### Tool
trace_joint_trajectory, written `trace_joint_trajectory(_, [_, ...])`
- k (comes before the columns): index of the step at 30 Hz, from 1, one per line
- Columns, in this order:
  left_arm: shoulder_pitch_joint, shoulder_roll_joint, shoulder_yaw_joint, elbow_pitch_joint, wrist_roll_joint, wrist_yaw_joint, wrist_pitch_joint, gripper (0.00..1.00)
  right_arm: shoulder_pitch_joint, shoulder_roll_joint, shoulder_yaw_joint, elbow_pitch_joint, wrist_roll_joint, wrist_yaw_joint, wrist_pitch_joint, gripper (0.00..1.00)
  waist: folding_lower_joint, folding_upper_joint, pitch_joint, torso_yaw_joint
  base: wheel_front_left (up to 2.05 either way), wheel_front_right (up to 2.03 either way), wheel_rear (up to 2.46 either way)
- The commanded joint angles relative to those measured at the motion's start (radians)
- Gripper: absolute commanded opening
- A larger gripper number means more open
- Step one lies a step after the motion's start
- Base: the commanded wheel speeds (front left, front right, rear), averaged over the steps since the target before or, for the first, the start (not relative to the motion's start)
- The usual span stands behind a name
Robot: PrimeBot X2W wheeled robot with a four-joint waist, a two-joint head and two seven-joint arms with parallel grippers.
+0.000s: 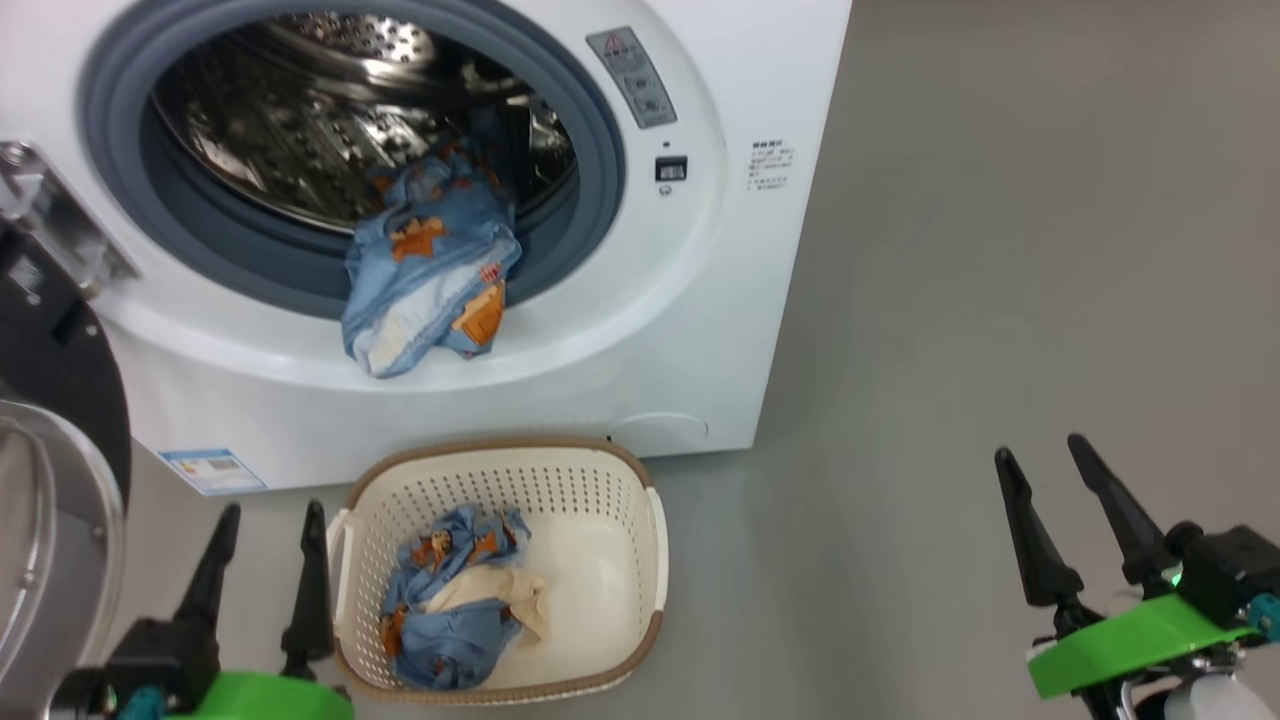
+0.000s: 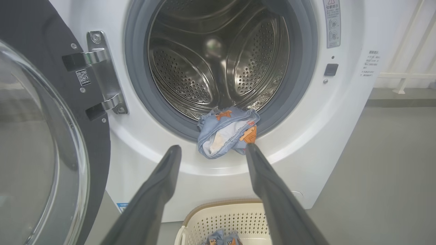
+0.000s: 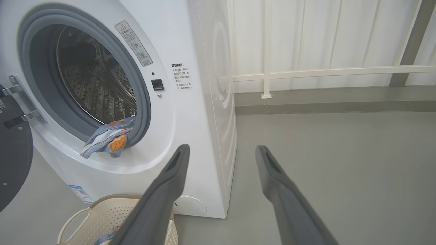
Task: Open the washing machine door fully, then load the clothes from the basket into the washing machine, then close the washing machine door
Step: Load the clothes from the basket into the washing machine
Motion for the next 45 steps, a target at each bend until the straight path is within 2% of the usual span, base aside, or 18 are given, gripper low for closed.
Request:
trace_joint_trajectory(1, [-0.055,0.014,0.03,-0.014,-0.011,-0.003,-0.006,1.0,-0.042,-0.014,0.014,-0.029,0.016,0.007,-0.008,1.0,0.0,0.0,0.05,-0.012,0.0,0.0,0.0])
trace_joint_trajectory(11, [-0.209,0.037,0.014,0.054,-0.011,-0.01,-0.006,1.0,-0.119,-0.005,0.015,-0.043,0.013,0.007,-0.008,1.0,0.0,0.0,0.198,-0.03,0.0,0.0,0.0])
trace_joint_trajectory(20, [-0.453,0.097,-0.034,0.249,-0.022,-0.015,-0.006,1.0,-0.221,0.013,0.046,-0.05,0.011,0.007,-0.008,1.0,0.0,0.0,0.331,-0.059,0.0,0.0,0.0])
trace_joint_trajectory(28, [-0.655,0.17,-0.093,0.459,0.0,-0.015,-0.006,1.0,-0.274,0.039,0.092,-0.043,0.018,0.007,-0.008,1.0,0.0,0.0,0.398,-0.103,0.0,0.0,0.0])
trace_joint_trajectory(33, [-0.738,0.201,-0.106,0.541,0.02,-0.012,-0.006,1.0,-0.293,0.055,0.109,-0.042,0.021,0.007,-0.008,1.0,0.0,0.0,0.424,-0.125,0.0,0.0,0.0])
trace_joint_trajectory(45, [-0.891,0.243,-0.153,0.701,0.072,0.022,-0.006,1.0,-0.323,0.071,0.132,-0.046,0.026,0.007,-0.008,1.0,0.0,0.0,0.469,-0.165,0.0,0.0,0.0])
